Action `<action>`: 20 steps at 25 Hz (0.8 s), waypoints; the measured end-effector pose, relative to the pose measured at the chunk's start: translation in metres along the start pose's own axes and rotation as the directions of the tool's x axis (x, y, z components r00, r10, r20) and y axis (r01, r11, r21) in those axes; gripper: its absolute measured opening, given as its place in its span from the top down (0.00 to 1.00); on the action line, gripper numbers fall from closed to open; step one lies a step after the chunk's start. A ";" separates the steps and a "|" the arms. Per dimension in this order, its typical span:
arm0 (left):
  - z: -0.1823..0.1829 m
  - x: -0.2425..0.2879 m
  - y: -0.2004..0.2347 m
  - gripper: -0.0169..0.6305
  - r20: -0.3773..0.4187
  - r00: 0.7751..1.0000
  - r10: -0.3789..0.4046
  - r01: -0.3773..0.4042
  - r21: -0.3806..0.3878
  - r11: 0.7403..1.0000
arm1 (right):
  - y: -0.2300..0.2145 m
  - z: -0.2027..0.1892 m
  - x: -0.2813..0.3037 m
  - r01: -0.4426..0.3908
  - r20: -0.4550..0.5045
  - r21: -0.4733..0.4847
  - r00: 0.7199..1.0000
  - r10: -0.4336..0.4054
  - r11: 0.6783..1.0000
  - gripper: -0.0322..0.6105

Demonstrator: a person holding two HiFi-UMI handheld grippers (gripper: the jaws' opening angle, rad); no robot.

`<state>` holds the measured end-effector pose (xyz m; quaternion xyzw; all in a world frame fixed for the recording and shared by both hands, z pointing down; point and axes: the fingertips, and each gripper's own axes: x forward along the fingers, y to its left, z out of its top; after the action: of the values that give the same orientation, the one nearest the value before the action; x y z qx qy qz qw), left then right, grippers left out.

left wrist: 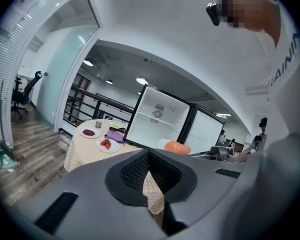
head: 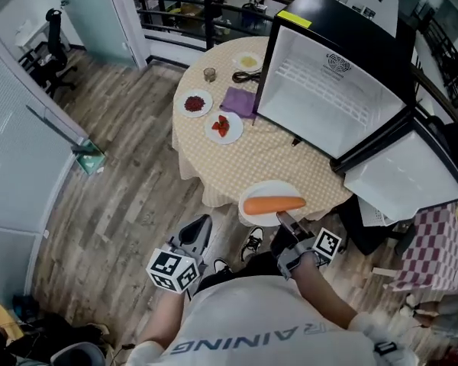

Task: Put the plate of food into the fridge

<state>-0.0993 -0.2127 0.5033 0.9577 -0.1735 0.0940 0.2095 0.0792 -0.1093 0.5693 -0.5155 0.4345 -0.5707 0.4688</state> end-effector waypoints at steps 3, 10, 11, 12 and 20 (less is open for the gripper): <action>0.011 0.033 -0.001 0.96 -0.020 0.999 -0.036 0.036 0.019 0.999 | -0.004 0.026 0.004 0.002 0.057 0.020 0.998 -0.003 1.000 0.89; 0.036 0.112 -0.012 0.96 -0.058 0.994 -0.093 0.097 0.067 0.993 | 0.001 0.092 0.014 -0.001 0.134 0.022 0.991 -0.002 1.000 0.89; 0.039 0.122 -0.015 0.96 -0.064 0.993 -0.100 0.104 0.068 0.992 | 0.000 0.100 0.015 0.001 0.138 0.023 0.990 -0.005 1.000 0.89; 0.041 0.130 -0.016 0.96 -0.069 0.992 -0.105 0.109 0.064 0.992 | -0.001 0.106 0.017 0.004 0.137 0.022 0.990 -0.007 1.000 0.89; 0.043 0.174 -0.014 0.96 -0.108 0.991 -0.085 0.090 0.038 0.995 | -0.008 0.145 0.039 0.007 0.136 0.042 0.991 -0.013 0.999 0.89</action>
<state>0.0711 -0.2705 0.5042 0.9623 -0.1178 0.1391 0.2017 0.2222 -0.1479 0.5978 -0.5456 0.3870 -0.5453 0.5051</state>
